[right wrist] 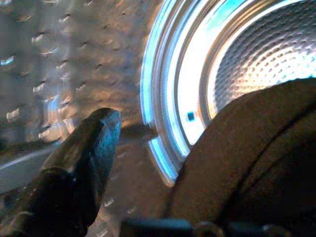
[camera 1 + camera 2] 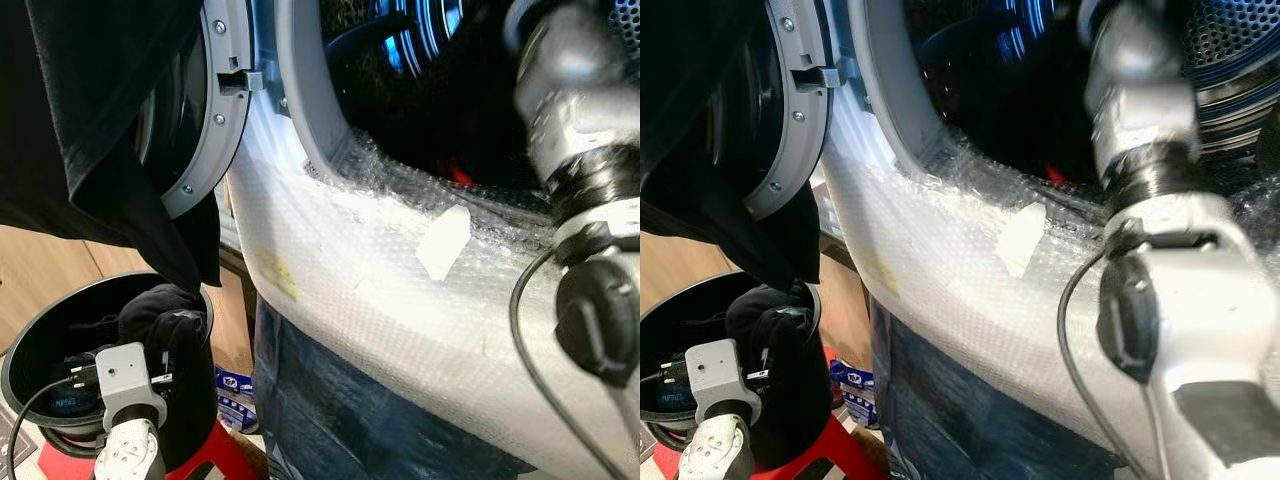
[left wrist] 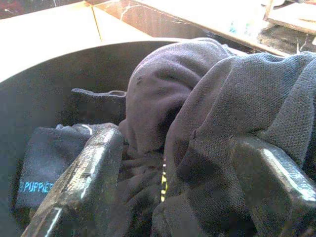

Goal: Clothes washing

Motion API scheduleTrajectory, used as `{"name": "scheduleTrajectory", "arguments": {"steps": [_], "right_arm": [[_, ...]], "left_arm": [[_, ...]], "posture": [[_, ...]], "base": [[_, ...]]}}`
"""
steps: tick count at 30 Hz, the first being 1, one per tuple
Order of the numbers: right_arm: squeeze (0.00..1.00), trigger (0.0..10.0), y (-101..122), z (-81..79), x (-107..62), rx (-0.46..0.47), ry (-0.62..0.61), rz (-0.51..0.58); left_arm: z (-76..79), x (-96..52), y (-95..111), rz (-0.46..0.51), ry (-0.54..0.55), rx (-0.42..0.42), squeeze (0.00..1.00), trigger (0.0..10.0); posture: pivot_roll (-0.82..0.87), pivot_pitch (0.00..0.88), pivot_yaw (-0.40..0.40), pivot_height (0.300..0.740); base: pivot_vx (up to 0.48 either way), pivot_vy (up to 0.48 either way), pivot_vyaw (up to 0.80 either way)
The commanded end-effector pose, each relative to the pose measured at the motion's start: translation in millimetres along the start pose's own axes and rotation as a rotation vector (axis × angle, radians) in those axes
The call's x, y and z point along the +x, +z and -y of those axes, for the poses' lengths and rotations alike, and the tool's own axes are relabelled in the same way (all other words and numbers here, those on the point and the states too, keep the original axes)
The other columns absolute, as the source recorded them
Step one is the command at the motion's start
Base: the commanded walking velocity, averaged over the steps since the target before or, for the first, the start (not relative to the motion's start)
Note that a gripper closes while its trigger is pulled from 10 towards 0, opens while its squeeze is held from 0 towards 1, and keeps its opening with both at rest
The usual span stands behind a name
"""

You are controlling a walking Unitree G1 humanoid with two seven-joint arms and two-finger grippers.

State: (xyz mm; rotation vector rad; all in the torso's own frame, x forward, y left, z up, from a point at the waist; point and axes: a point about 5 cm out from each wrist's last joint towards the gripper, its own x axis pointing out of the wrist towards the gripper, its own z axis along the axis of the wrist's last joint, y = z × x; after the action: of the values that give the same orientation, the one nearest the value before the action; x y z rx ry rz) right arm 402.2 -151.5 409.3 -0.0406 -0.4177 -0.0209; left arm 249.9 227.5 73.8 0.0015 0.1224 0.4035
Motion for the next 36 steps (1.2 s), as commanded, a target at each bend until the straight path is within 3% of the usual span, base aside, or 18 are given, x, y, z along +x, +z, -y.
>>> {"name": "scheduleTrajectory", "arguments": {"steps": [1, 7, 9, 11, 15, 17, 25, 28, 33, 36], "right_arm": [[0.0, 10.0, 22.9, -4.5, -9.3, 0.033, 0.013, 0.061], [0.0, 10.0, 11.8, -1.4, -37.7, 0.088, -0.002, 0.067], [0.0, 10.0, 6.0, -3.0, -63.0, 0.133, 0.027, 0.094], [0.0, 10.0, 3.9, -3.6, -67.9, 0.128, 0.031, 0.1], [0.0, 10.0, -19.1, -10.7, -95.1, 0.081, 0.106, 0.002], [0.0, 10.0, -27.1, -9.6, -99.5, 0.049, 0.113, -0.019], [0.0, 10.0, -34.6, -4.8, -117.6, 0.114, 0.125, -0.027], [0.0, 10.0, -36.0, 8.3, -126.1, 0.155, 0.142, 0.017], [0.0, 10.0, -26.3, 19.3, -134.9, 0.317, 0.295, 0.061], [0.0, 10.0, -27.4, 22.6, -147.3, 0.331, 0.46, 0.031]], "left_arm": [[2.6, -1.1, -6.3, -0.034, -0.013, -0.009, 0.0, 10.0], [3.5, -1.7, -6.6, -0.037, -0.016, -0.009, 0.0, 10.0], [2.4, -2.2, -7.3, -0.04, -0.012, -0.01, 0.0, 10.0], [2.4, -2.4, -7.9, -0.042, -0.012, -0.01, 0.0, 10.0], [3.2, -3.1, -8.8, -0.047, -0.016, -0.012, 0.0, 10.0], [4.1, -3.4, -9.3, -0.049, -0.019, -0.011, 0.0, 10.0], [3.9, -3.9, -9.0, -0.048, -0.017, -0.012, 0.0, 10.0], [3.6, -4.5, -9.2, -0.049, -0.014, -0.012, 0.0, 10.0], [4.7, -5.6, -10.4, -0.054, -0.016, -0.013, 0.0, 10.0], [5.6, -5.8, -10.5, -0.055, -0.02, -0.012, 0.0, 10.0]], "posture": [[0.08, 0.0, -0.031, 0.74], [0.07, 0.0, -0.037, 0.74], [0.07, 0.0, -0.038, 0.74], [0.07, 0.0, -0.038, 0.74], [0.06, 0.0, -0.039, 0.74], [0.06, 0.0, -0.037, 0.74], [0.07, 0.0, -0.043, 0.74], [0.06, 0.0, -0.044, 0.74], [0.05, 0.002, -0.04, 0.74], [0.05, 0.005, -0.039, 0.74]], "base": [[0.0, 0.0, 0.0], [0.0, 0.0, 0.0], [0.0, 0.0, 0.0], [0.0, 0.0, 0.0], [0.0, 0.0, 0.0], [0.0, 0.0, 0.0], [0.0, 0.0, 0.0], [0.0, 0.0, 0.0], [0.0, 0.0, 0.0], [0.0, 0.0, 0.0]]}}
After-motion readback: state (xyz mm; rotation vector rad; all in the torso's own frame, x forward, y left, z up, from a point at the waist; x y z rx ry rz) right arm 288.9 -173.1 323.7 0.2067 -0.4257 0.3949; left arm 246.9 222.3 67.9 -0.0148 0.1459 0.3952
